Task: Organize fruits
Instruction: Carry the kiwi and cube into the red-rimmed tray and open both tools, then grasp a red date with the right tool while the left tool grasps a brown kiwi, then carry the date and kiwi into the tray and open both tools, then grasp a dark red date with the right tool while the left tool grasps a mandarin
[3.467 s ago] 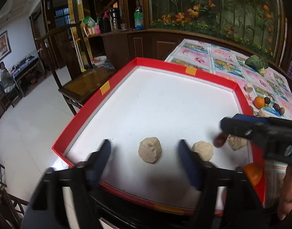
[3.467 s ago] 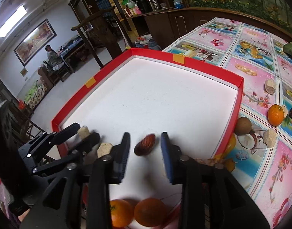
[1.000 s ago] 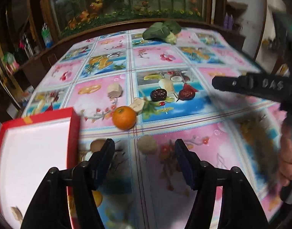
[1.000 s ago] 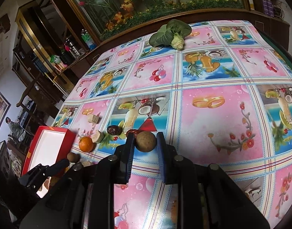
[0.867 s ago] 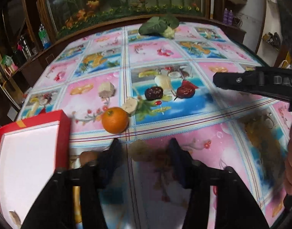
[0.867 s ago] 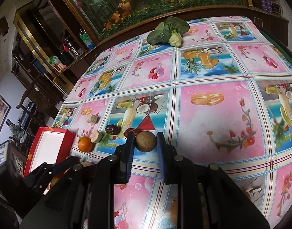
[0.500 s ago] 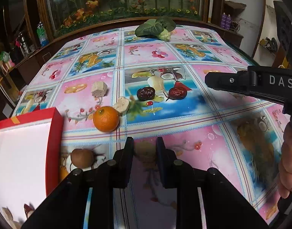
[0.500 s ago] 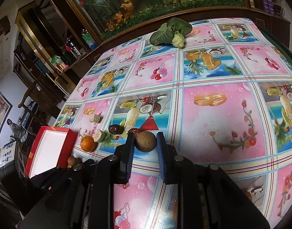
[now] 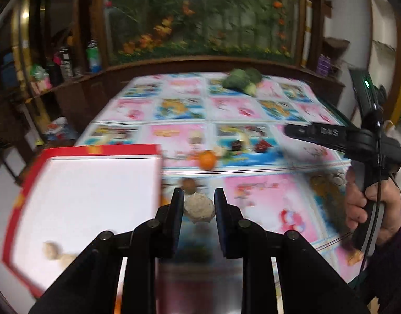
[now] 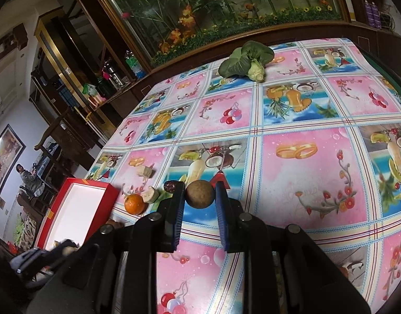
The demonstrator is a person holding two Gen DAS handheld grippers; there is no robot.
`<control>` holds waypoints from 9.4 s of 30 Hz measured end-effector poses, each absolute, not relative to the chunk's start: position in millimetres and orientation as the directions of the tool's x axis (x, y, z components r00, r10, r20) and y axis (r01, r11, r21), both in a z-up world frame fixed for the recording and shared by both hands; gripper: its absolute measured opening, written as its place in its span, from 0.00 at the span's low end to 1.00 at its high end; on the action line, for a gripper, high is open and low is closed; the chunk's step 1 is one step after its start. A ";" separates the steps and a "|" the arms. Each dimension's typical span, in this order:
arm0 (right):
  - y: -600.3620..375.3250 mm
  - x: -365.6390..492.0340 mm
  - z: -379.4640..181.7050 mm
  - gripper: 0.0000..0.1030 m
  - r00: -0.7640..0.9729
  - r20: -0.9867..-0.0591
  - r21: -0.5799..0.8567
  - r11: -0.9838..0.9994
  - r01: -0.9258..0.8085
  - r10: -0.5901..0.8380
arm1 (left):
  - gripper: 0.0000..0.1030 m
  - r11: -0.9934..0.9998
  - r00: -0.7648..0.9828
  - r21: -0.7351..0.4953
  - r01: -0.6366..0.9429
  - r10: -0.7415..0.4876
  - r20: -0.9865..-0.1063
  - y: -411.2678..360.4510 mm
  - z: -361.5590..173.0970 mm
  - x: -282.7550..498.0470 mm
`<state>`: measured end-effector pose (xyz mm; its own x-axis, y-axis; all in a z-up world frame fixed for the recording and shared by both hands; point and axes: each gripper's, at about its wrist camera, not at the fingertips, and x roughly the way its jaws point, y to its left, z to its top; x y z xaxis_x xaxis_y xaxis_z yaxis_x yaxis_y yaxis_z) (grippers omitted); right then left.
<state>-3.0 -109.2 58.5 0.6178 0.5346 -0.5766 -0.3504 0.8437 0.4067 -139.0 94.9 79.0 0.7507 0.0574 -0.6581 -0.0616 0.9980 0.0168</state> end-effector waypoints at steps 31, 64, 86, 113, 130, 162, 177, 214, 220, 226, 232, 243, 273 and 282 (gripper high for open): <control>84.5 -127.9 54.4 0.24 0.314 -0.573 0.373 0.582 -0.722 0.757 | 0.22 0.919 0.720 -0.057 -0.391 0.266 -0.641 253.3 54.1 -230.1; 95.7 -116.9 53.7 0.50 0.277 -0.621 0.369 0.585 -0.722 0.733 | 0.64 0.894 0.628 0.033 -0.447 0.340 -0.700 261.4 45.8 -200.9; -110.6 -22.3 48.3 0.50 0.592 -0.613 0.346 0.851 -0.394 0.523 | 0.68 0.992 0.685 -0.122 0.021 -0.103 -0.721 94.6 50.2 -147.2; -67.4 36.5 26.2 0.26 0.553 -0.743 0.185 0.910 -0.370 0.376 | 0.68 0.994 0.613 0.023 -0.111 0.087 -0.785 104.3 27.4 -72.0; -86.4 33.6 39.3 0.27 0.557 -0.698 0.301 0.890 -0.342 0.450 | 0.38 0.991 0.605 -0.007 -0.130 0.074 -0.793 95.4 10.4 -37.2; -81.8 -6.1 54.5 0.27 0.700 -0.542 0.229 0.883 -0.409 0.465 | 0.23 0.962 0.792 0.053 -0.268 0.252 -0.556 131.4 90.0 -157.4; -97.1 -12.1 50.7 0.27 0.736 -0.548 0.248 0.918 -0.310 0.397 | 0.24 0.957 0.799 -0.010 -0.291 0.237 -0.553 166.2 83.5 -186.3; 114.4 -130.5 49.0 0.27 0.285 -0.528 0.387 0.525 -0.758 0.800 | 0.24 0.887 0.690 0.013 -0.461 0.367 -0.624 250.1 44.7 -199.0; 130.4 -140.2 39.5 0.27 0.241 -0.570 0.352 0.499 -0.792 0.785 | 0.24 0.882 0.673 0.022 -0.471 0.376 -0.637 253.5 40.0 -195.0; 136.8 -143.5 34.8 0.27 0.221 -0.593 0.337 0.489 -0.804 0.774 | 0.24 0.884 0.666 0.027 -0.466 0.371 -0.647 253.0 36.6 -190.8; 141.4 -143.4 30.9 0.27 0.203 -0.616 0.342 0.491 -0.801 0.761 | 0.24 0.885 0.660 0.032 -0.465 0.370 -0.654 252.8 34.5 -189.0; 144.2 -143.3 28.4 0.27 0.199 -0.639 0.335 0.502 -0.797 0.743 | 0.46 0.874 0.639 0.045 -0.483 0.387 -0.664 253.5 32.8 -186.5; 2.0 -51.7 58.3 0.40 0.487 -0.536 0.387 0.713 -0.585 0.690 | 0.71 0.933 0.706 0.090 -0.349 0.325 -0.629 190.0 64.1 -181.3; -53.7 7.5 31.9 0.40 0.536 -0.648 0.359 0.838 -0.411 0.541 | 0.76 0.982 0.728 0.037 -0.185 0.162 -0.666 141.9 68.1 -148.5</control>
<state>7.5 -53.7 31.9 0.5360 0.5411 -0.6480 -0.4114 0.8377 0.3592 -148.5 141.9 68.1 0.7278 0.1624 -0.6662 -0.1848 0.9821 0.0375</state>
